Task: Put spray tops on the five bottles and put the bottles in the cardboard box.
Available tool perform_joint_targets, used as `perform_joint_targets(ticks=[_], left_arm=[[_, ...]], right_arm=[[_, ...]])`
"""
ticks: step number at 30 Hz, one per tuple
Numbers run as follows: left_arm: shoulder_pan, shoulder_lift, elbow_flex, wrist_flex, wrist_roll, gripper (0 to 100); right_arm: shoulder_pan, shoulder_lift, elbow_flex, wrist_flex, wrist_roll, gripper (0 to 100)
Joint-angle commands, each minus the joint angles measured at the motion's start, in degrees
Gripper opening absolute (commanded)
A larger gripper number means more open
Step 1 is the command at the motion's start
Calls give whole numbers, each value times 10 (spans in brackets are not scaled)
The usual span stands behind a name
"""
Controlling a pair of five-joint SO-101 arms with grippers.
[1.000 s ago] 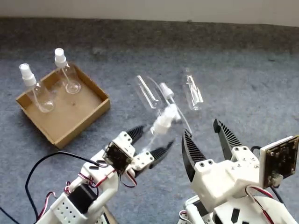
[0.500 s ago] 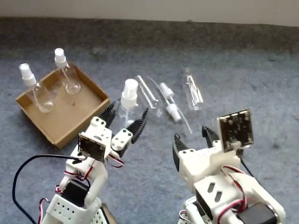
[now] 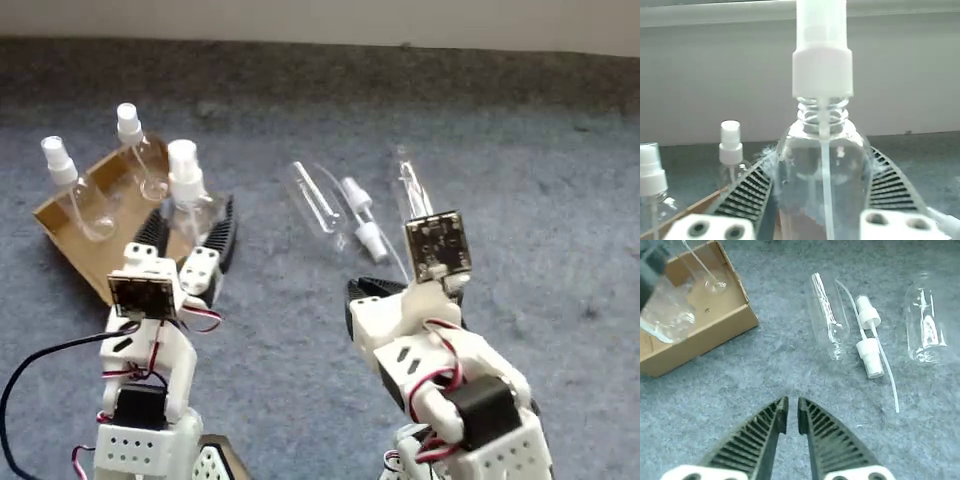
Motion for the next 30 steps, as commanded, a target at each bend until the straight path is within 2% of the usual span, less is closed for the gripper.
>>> perform_joint_targets(ticks=[1, 5, 11, 14, 16, 20, 30], left_arm=[[-80, -9, 10, -16, 3, 69], [-122, -9, 10, -16, 3, 69], [-124, -9, 8, -44, -4, 69], [-118, -8, 9, -105, -53, 67], [-104, -8, 9, -117, -92, 67], [-87, -8, -3, -115, -153, 66], [-87, 19, -84, -98, -156, 66]], right_arm=[[7, 3, 41, -73, 5, 19], [7, 3, 112, -157, 4, 19], [7, 3, 225, -284, 4, 19], [7, 3, 264, -331, 4, 19], [7, 3, 281, -356, 4, 19], [7, 3, 300, -372, 4, 19], [7, 3, 304, -371, 4, 19]])
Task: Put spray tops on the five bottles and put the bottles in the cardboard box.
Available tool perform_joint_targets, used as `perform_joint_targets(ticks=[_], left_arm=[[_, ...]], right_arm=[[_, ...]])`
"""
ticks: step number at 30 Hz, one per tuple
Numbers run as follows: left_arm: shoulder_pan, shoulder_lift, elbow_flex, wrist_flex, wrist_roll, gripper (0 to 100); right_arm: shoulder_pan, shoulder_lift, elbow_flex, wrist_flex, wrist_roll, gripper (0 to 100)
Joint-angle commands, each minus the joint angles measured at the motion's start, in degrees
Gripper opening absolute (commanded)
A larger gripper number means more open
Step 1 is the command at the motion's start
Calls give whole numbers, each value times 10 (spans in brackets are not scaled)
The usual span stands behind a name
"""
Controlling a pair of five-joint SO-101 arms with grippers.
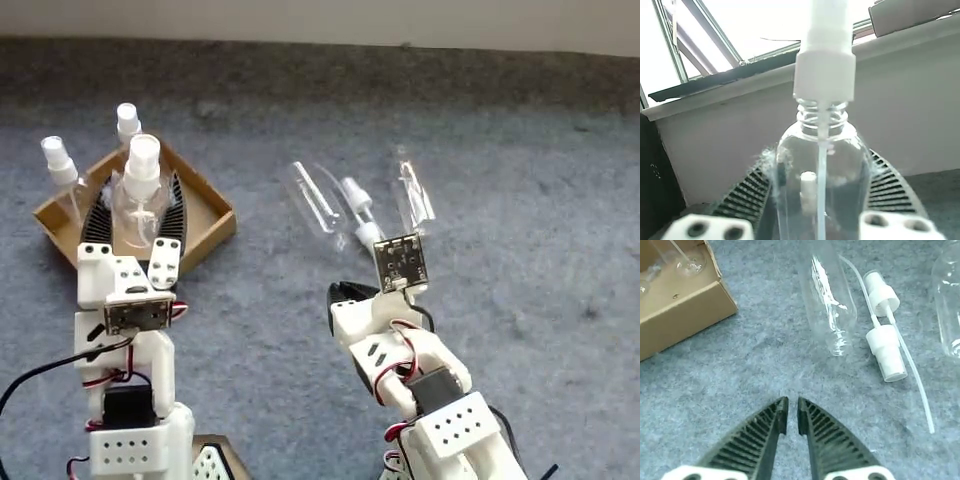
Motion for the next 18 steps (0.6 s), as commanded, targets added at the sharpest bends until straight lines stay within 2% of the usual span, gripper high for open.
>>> perform_joint_targets(ticks=[1, 7, 13, 18], left_arm=[[10, 39, -85, 16, -4, 66], [9, 218, -192, 31, 59, 66], [13, 385, -224, 25, 70, 69], [13, 503, -221, -84, 70, 70]], right_arm=[[7, 2, -6, -15, 4, 19], [7, 2, 15, -16, 4, 19], [7, 2, 17, -16, 4, 19], [7, 2, 18, -17, 4, 19]])
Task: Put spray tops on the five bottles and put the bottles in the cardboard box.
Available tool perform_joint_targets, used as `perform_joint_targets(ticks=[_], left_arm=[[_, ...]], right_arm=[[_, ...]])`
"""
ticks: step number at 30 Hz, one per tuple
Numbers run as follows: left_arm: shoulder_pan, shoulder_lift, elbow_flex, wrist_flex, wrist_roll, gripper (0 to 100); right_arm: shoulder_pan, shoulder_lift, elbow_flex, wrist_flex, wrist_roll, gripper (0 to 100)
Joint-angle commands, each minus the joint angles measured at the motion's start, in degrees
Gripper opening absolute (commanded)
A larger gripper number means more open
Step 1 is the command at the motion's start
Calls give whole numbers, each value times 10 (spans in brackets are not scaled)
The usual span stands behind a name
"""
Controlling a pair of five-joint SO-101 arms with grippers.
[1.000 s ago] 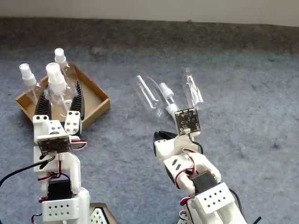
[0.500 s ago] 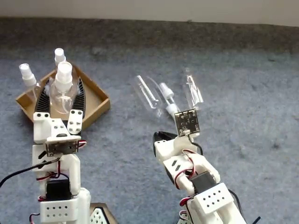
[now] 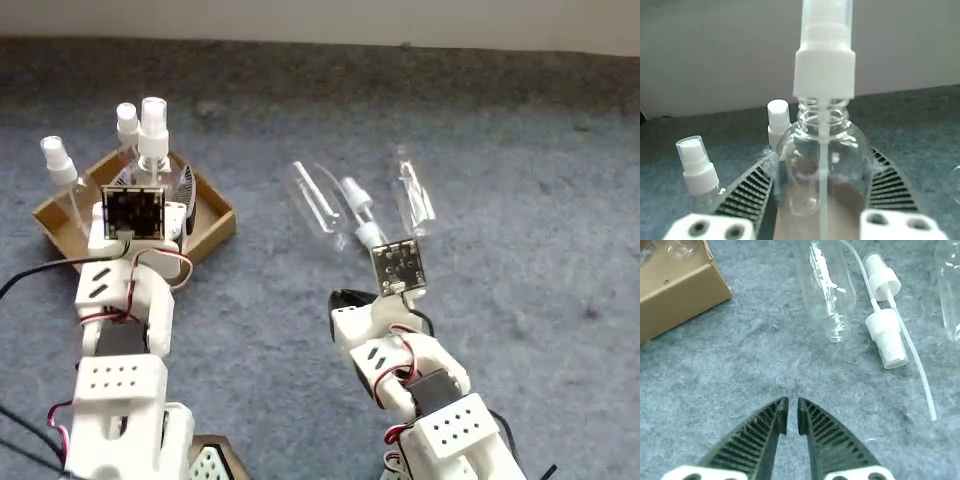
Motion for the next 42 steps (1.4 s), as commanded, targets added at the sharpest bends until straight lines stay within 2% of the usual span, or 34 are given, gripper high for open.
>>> perform_joint_targets(ticks=[1, 14, 24, 29, 31, 36, 42], left_arm=[[12, 102, -35, -110, 8, 70], [16, 335, -39, -326, 10, 71], [37, 480, -77, -451, 11, 71], [36, 538, -94, -494, 117, 71], [36, 556, -93, -521, 137, 71], [36, 594, -95, -559, 130, 71], [36, 640, -95, -609, 71, 71]], right_arm=[[7, 2, -4, -17, 4, 19], [7, 2, -3, -17, 4, 19], [7, 2, -3, -17, 4, 19], [7, 2, -3, -17, 5, 19], [7, 2, -3, -17, 5, 19], [7, 3, -2, -17, 5, 19], [5, 3, 15, -17, 5, 19]])
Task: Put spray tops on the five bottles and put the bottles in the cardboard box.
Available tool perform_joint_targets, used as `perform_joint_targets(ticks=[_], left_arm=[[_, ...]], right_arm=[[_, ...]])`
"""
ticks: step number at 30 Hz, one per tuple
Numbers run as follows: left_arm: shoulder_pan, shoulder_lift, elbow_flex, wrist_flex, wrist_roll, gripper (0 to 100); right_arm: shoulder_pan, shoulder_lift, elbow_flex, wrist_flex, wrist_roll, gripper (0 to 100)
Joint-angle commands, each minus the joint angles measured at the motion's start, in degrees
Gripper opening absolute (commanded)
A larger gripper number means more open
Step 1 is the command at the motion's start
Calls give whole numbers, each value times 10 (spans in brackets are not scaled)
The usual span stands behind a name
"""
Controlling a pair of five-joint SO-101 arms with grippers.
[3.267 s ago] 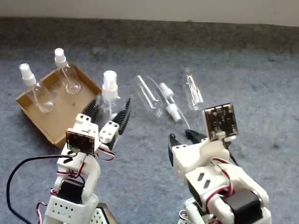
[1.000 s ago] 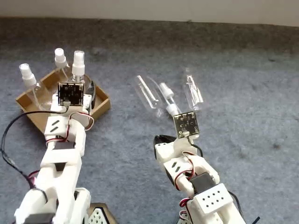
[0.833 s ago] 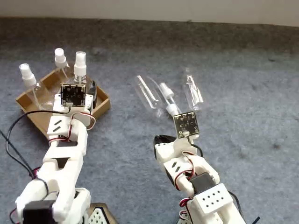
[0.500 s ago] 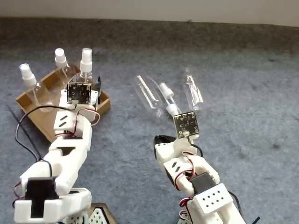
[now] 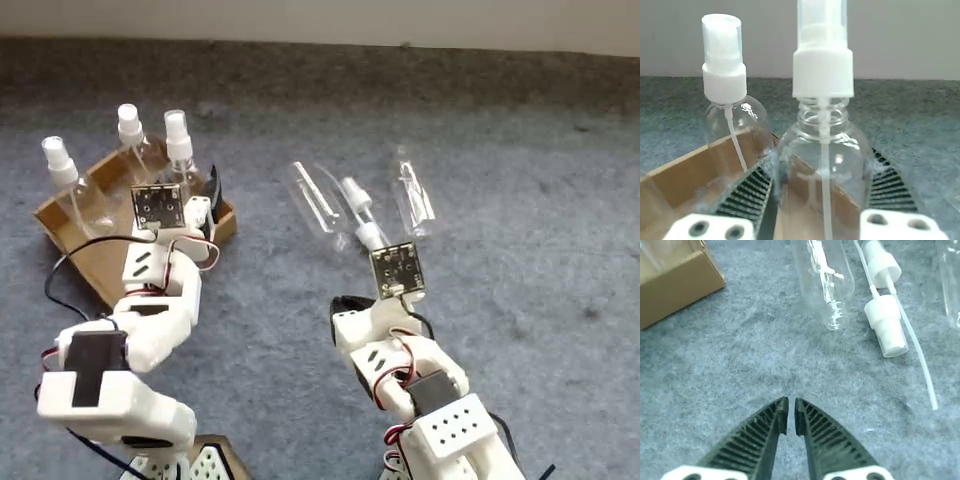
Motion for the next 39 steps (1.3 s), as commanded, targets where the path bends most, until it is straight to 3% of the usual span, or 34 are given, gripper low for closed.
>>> perform_joint_targets(ticks=[1, 14, 39], left_arm=[[10, 23, -27, -62, -27, 71], [11, 153, -28, -236, -28, 70], [10, 175, -23, -244, -28, 71]], right_arm=[[3, 3, -5, -15, 5, 19], [3, 3, -5, -15, 6, 19], [3, 3, -5, -16, 6, 19]])
